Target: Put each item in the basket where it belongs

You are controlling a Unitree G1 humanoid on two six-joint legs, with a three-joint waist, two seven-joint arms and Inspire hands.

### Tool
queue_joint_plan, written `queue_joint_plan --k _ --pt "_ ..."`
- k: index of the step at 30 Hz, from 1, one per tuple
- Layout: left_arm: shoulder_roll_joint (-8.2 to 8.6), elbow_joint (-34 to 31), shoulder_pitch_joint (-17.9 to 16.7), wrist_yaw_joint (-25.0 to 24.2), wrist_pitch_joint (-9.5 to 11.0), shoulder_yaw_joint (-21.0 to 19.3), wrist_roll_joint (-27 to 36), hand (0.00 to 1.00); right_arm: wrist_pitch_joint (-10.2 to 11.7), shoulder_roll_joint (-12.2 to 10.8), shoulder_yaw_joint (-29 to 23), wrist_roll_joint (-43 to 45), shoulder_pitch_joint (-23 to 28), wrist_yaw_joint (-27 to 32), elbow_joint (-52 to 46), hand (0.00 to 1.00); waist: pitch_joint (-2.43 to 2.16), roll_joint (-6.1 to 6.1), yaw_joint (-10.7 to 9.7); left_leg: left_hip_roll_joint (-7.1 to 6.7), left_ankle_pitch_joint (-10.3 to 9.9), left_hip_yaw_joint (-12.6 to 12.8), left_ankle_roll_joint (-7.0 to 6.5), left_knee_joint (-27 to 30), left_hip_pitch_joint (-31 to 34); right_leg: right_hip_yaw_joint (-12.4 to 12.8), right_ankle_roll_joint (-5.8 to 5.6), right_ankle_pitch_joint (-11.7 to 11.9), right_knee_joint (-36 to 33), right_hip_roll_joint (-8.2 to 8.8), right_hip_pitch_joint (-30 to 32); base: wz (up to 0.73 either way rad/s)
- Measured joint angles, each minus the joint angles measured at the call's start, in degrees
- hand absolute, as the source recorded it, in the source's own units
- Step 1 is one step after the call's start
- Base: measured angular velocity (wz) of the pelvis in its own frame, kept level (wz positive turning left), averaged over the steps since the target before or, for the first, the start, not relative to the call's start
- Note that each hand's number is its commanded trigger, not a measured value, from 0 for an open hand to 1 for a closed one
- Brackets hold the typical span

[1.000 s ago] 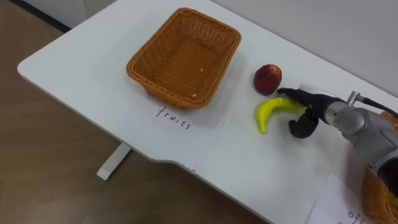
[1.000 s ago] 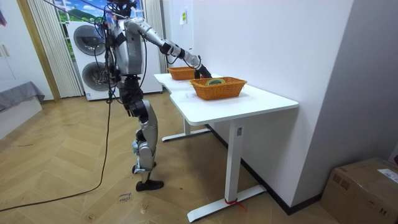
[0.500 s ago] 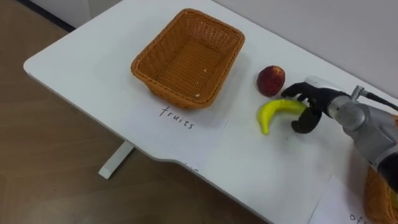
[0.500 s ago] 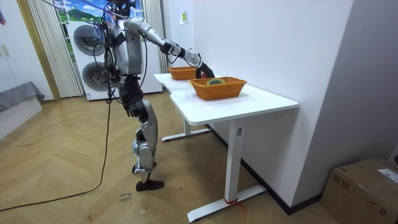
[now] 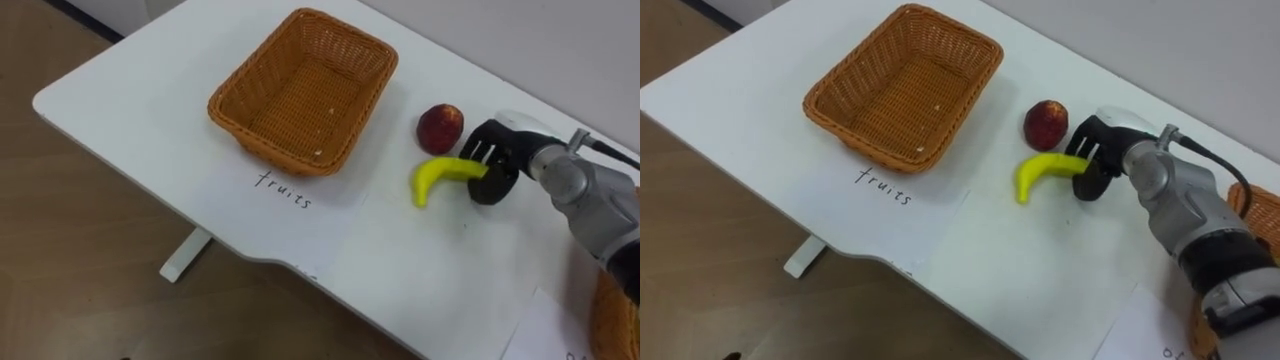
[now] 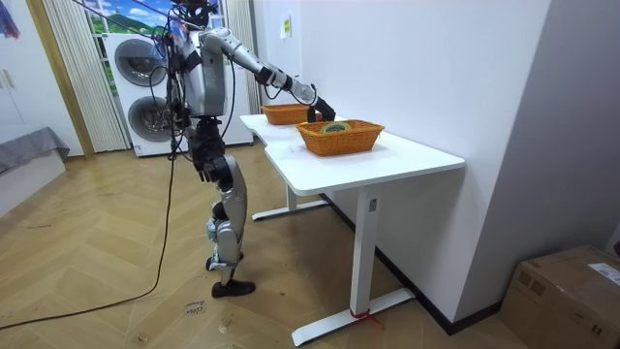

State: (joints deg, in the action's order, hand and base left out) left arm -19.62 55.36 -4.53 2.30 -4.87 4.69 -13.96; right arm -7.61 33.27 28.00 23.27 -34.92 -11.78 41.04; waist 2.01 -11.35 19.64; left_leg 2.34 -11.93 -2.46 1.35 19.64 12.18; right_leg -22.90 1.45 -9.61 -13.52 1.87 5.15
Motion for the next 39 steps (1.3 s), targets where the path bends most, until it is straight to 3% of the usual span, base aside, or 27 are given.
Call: queue_joint_plan --k 13,21,29,31,39 --pt "0.0 -0.01 -0.75 0.07 -0.14 0.07 -0.11 0.0 -0.02 0.11 -0.02 -0.11 0.71 0.12 -1.16 1.0 -0.18 0.51 -0.01 -0.03 0.01 0.08 -0.01 -0.08 -0.39 0.16 0.01 0.01 -0.01 0.03 -0.26 0.0" --pt "0.01 -0.39 -1.75 0.06 -0.09 -0.28 -0.31 0.0 0.01 0.35 -0.47 1.46 3.72 -0.78 -6.75 1.0 -0.62 0.21 -0.97 -0.12 0.03 0.29 -0.01 -0.97 -2.11 0.15 0.01 0.01 0.95 0.02 -1.97 -0.01" --pt "0.07 -1.7 -3.47 0.04 0.18 -0.54 -0.26 0.0 0.83 0.4 -0.48 2.33 6.98 -5.28 -15.23 1.0 -0.92 0.82 -3.6 -0.1 0.04 1.03 -0.02 -2.4 -4.96 1.66 -0.02 0.01 1.11 0.02 -3.85 -0.04" --pt "0.38 -1.78 -4.04 -0.22 0.19 -1.41 -0.31 0.0 1.35 0.42 -0.68 2.33 8.05 -6.01 -17.69 1.0 -1.18 1.18 -4.25 -0.1 0.04 1.51 -0.03 -2.92 -6.07 2.25 -0.03 0.02 1.41 0.02 -4.62 -0.11" --pt "0.96 -1.73 -6.14 -1.5 0.44 -5.19 -0.52 0.0 2.24 1.88 -5.86 1.3 12.99 -9.26 -27.74 1.0 -1.52 2.92 -6.77 -0.25 0.04 1.58 -0.03 -4.11 -9.82 2.08 -0.19 -0.04 2.41 0.02 -8.59 0.0"
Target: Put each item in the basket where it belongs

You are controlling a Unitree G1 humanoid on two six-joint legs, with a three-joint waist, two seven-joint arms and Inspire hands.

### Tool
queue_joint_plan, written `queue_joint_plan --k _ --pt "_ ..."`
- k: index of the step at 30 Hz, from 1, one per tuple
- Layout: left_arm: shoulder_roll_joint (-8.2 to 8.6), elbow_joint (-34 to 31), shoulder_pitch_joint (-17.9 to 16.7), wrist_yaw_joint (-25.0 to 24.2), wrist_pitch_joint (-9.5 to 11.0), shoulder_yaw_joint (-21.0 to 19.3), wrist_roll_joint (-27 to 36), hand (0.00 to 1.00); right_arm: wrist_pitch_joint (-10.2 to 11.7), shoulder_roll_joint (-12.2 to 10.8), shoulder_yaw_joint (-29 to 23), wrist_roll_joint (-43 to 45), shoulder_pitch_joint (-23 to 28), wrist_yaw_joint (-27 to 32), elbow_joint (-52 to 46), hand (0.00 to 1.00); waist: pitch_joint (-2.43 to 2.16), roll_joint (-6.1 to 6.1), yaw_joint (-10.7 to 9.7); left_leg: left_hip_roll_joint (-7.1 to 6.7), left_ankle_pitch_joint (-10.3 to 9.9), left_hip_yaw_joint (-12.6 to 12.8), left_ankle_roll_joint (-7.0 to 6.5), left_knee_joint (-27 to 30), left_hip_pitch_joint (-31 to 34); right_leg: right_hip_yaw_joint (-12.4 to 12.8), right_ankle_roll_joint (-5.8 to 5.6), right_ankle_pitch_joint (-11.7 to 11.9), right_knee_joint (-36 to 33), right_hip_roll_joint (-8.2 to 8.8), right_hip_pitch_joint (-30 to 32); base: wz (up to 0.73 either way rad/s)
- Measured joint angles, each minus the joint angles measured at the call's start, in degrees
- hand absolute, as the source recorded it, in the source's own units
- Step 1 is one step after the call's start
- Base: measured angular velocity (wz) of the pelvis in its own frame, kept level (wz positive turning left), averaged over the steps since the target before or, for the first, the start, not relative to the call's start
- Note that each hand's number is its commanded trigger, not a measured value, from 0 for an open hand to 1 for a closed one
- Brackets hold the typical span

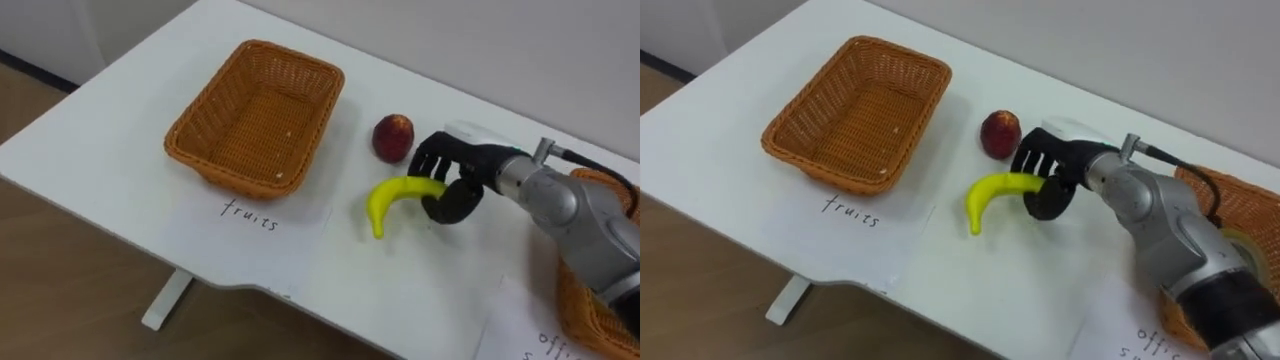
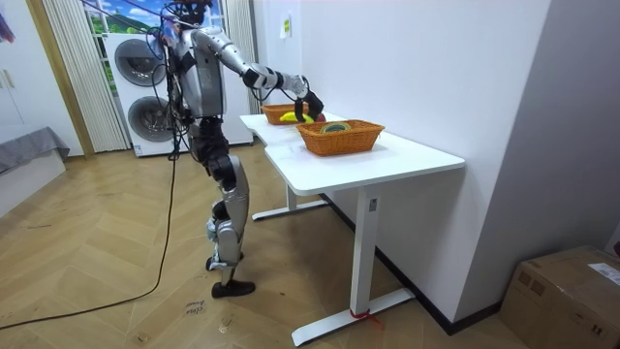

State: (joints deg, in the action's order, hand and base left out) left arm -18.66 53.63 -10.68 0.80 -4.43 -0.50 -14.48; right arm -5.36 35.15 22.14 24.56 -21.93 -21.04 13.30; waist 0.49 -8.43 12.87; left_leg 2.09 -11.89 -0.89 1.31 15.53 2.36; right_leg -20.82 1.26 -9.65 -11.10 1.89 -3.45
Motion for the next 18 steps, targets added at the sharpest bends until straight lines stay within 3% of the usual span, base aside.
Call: queue_joint_plan --k 7,13,18 --pt "0.0 0.36 -2.4 -0.43 0.01 -1.75 -0.25 0.0 0.64 0.05 -4.64 0.71 0.98 -0.96 -2.43 1.0 -0.17 0.09 -1.79 -0.35 0.03 -0.04 -0.04 0.15 -1.03 0.24 -0.25 -0.19 0.79 0.12 -1.43 0.01" --pt "0.03 0.22 -2.82 -1.51 -0.02 -3.89 -1.77 0.0 0.53 0.09 -6.1 0.68 1.02 -1.03 -3.37 1.0 -0.71 -0.77 -2.56 -0.63 0.04 -0.34 -0.19 -0.32 -2.27 0.3 -0.55 -0.37 1.37 0.13 -2.82 0.03" --pt "0.02 0.17 -2.65 -1.53 -0.14 -4.05 -3.39 0.0 0.35 0.17 -6.18 0.52 1.86 -1.04 -6.38 1.0 -0.53 -0.91 -2.27 -0.73 0.04 -0.54 -0.19 -0.95 -3.15 0.31 -0.73 -0.52 1.55 0.17 -3.55 0.01"
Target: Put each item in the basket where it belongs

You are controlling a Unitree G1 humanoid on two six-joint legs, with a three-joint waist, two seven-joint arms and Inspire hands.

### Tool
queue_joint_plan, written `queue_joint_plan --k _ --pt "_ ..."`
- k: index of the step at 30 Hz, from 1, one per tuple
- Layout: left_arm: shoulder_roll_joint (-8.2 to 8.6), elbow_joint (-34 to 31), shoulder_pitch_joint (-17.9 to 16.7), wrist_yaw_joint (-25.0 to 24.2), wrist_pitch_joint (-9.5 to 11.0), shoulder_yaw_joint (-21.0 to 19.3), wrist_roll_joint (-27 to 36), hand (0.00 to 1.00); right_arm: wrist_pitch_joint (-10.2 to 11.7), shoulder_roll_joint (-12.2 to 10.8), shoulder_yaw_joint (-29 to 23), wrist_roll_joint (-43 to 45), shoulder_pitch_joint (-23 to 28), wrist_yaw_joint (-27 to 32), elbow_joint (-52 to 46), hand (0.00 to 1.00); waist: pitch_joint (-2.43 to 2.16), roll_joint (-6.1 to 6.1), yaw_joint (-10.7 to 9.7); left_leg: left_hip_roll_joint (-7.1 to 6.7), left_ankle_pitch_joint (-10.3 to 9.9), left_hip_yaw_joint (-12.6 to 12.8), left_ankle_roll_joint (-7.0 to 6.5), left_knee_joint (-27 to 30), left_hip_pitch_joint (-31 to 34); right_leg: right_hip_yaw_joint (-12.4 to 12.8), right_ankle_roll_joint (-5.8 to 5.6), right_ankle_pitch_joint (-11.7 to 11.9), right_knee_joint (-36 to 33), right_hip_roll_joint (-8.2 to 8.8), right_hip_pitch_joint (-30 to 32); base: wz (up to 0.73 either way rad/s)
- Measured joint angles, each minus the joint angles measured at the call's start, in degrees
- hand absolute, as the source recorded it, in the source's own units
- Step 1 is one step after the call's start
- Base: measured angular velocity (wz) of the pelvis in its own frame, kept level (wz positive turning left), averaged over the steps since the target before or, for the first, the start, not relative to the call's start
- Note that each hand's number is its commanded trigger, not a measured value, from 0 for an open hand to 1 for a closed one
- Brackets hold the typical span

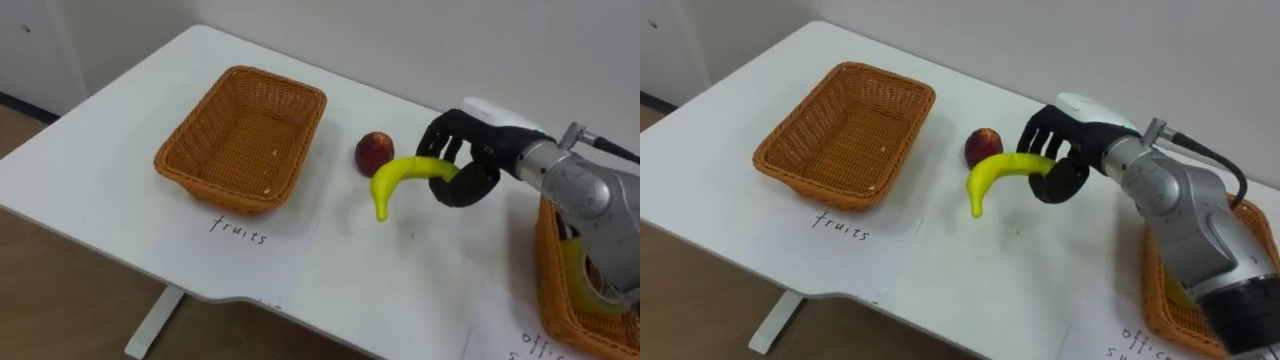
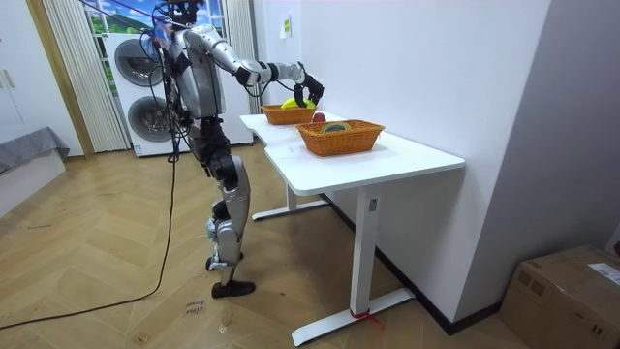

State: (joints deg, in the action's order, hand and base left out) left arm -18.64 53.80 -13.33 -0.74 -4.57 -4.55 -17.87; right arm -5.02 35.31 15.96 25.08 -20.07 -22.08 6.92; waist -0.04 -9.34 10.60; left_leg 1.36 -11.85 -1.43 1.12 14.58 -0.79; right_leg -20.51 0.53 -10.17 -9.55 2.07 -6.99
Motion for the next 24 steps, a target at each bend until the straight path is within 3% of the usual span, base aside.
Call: queue_joint_plan --k 4,12,18,22,24 --pt "0.0 -0.91 -0.4 -0.37 -0.1 -0.06 -0.42 0.0 -0.1 0.0 0.01 -0.33 1.35 -1.02 -1.19 1.0 0.23 -0.14 0.73 -0.08 0.0 0.0 0.0 -0.44 -0.62 -0.06 -0.11 -0.18 0.03 0.12 -0.48 0.0" --pt "0.04 -2.17 -2.36 -1.51 -0.19 -0.67 -1.87 0.0 -0.2 0.02 0.0 -1.04 1.32 -3.58 -2.4 1.0 0.26 -0.23 1.17 -0.68 0.08 -0.73 -0.13 -1.64 -2.03 -0.62 -0.75 -0.83 0.14 0.6 -1.84 0.06" --pt "0.22 -3.98 -4.98 -2.16 -0.2 -2.04 -3.04 0.0 -0.31 0.7 -0.01 -1.79 1.24 -4.42 -2.35 1.0 0.6 -1.16 2.14 -1.23 -0.08 -1.97 -0.42 -1.9 -2.54 -0.02 -1.16 -1.38 -0.13 0.84 -2.43 0.07" --pt "0.35 -4.34 -6.83 -2.18 -0.3 -2.27 -3.13 0.0 -1.36 1.05 -0.01 -2.32 1.2 -5.38 -2.35 1.0 0.36 -2.0 3.36 -1.24 -0.08 -2.17 -0.42 -1.89 -2.61 -0.11 -1.17 -1.38 -0.27 0.82 -2.49 0.05" --pt "0.38 -4.34 -7.49 -2.17 -0.32 -2.3 -3.12 0.0 -1.37 1.08 -0.02 -2.71 1.19 -5.61 -2.35 1.0 0.46 -2.29 3.9 -1.21 -0.08 -2.29 -0.41 -1.88 -2.78 -0.25 -1.17 -1.38 -0.25 0.79 -2.68 0.06"
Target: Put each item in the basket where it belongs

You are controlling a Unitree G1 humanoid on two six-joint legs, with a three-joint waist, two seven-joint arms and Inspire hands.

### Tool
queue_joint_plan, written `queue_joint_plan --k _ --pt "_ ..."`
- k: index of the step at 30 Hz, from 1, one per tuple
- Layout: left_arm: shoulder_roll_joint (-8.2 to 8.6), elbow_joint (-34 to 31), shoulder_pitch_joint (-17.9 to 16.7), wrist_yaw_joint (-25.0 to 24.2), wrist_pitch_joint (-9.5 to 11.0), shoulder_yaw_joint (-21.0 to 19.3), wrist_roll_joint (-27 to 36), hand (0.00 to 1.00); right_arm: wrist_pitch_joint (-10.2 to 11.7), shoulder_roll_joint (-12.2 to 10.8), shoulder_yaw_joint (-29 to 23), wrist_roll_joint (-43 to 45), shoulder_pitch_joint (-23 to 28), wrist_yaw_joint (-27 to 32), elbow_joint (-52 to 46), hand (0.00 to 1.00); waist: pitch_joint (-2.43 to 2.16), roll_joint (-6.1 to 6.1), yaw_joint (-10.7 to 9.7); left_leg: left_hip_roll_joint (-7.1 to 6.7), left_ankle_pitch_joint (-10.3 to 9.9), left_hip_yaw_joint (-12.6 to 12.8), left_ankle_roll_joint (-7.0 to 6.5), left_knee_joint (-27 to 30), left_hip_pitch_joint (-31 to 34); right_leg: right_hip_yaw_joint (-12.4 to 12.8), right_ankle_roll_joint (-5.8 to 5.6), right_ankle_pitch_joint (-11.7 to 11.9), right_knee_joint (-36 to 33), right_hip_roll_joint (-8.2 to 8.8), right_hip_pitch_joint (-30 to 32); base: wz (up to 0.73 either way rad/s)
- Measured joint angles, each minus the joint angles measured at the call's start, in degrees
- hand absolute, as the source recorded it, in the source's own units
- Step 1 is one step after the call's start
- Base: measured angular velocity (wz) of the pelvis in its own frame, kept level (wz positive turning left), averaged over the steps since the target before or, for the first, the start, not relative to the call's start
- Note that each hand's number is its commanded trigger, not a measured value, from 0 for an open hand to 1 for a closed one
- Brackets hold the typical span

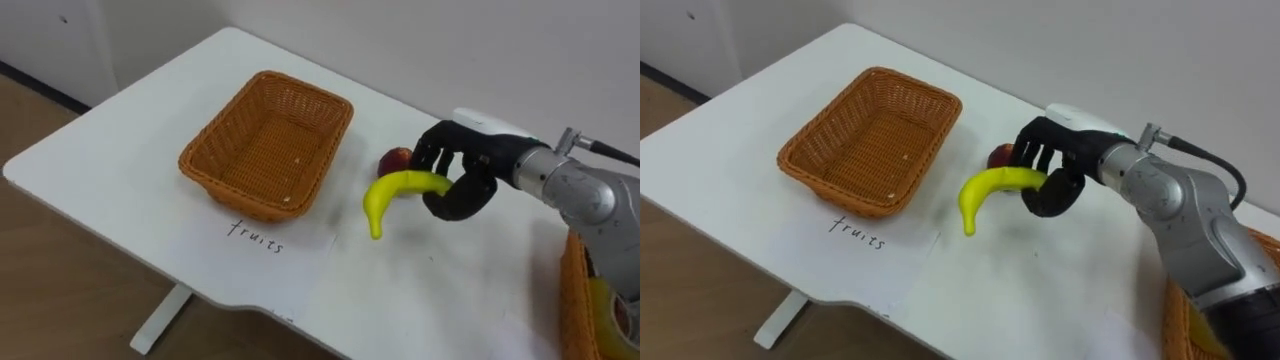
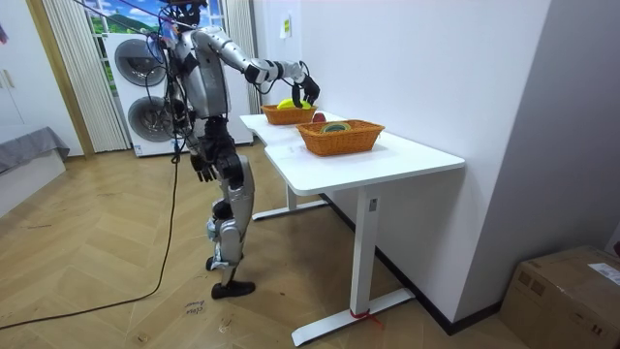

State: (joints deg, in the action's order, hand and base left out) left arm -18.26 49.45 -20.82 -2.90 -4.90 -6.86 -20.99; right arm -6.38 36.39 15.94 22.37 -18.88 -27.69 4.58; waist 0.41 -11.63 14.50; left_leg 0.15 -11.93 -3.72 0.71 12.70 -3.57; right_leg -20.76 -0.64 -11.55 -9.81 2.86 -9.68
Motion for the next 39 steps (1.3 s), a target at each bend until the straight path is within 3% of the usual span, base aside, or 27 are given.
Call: queue_joint_plan --k 5,13,19,22,27,36,39 --pt "0.02 -0.02 -0.37 -0.02 0.0 -0.01 0.03 0.0 0.02 -0.01 0.01 -1.75 0.0 0.0 0.02 1.0 0.25 -0.35 1.59 -0.08 -0.04 -1.06 0.0 0.03 0.03 -0.73 0.0 0.0 -0.01 0.01 -0.42 0.08" --pt "0.02 -0.03 -0.47 -0.07 -0.13 -0.39 0.04 0.0 0.01 -0.01 0.01 -2.05 0.0 0.0 0.23 1.0 0.5 0.01 2.45 -0.22 -0.04 -1.58 0.01 0.64 -0.11 -1.4 -0.01 0.0 0.06 0.04 -1.23 0.04" --pt "0.52 -0.04 -0.56 -0.12 -0.13 -2.5 0.04 0.0 0.1 -0.01 0.01 -2.06 -0.24 0.01 0.4 1.0 0.45 -0.06 3.15 -0.31 -0.03 -1.59 0.0 0.95 -0.11 -1.36 0.0 0.0 -0.02 0.13 -1.34 0.0" --pt "0.87 -0.07 -0.91 -0.04 -0.1 -4.28 0.05 0.0 0.15 0.0 0.0 -2.01 -1.09 0.05 1.34 1.0 0.17 -0.45 3.11 -0.35 -0.04 -1.65 -0.02 1.03 -0.15 -1.36 0.0 0.0 -0.04 0.19 -1.45 0.0" --pt "1.19 -0.06 -1.4 -0.06 -0.11 -4.26 0.0 0.0 0.07 0.01 -0.03 -0.75 -2.95 0.68 1.85 1.0 0.11 -0.53 3.24 -0.53 -0.09 -1.87 -0.12 1.21 -0.41 -1.36 -0.02 -0.01 -0.19 0.37 -1.85 0.0" --pt "1.54 0.01 -3.09 -1.38 -1.03 -4.26 0.05 0.0 0.02 0.0 -0.33 -0.08 -5.16 0.71 1.36 1.0 0.47 -0.05 3.32 -1.86 -0.42 -3.8 -0.84 2.22 -1.11 -1.92 -1.0 -0.61 -1.01 1.41 -3.41 0.12" --pt "1.53 0.0 -3.4 -2.4 -1.06 -4.44 0.02 0.0 -0.03 0.0 -0.33 -0.04 -5.21 0.71 1.4 1.0 0.62 0.15 4.24 -2.08 -0.53 -4.25 -0.99 2.63 -1.09 -2.51 -1.13 -0.69 -1.02 1.55 -3.79 0.09"
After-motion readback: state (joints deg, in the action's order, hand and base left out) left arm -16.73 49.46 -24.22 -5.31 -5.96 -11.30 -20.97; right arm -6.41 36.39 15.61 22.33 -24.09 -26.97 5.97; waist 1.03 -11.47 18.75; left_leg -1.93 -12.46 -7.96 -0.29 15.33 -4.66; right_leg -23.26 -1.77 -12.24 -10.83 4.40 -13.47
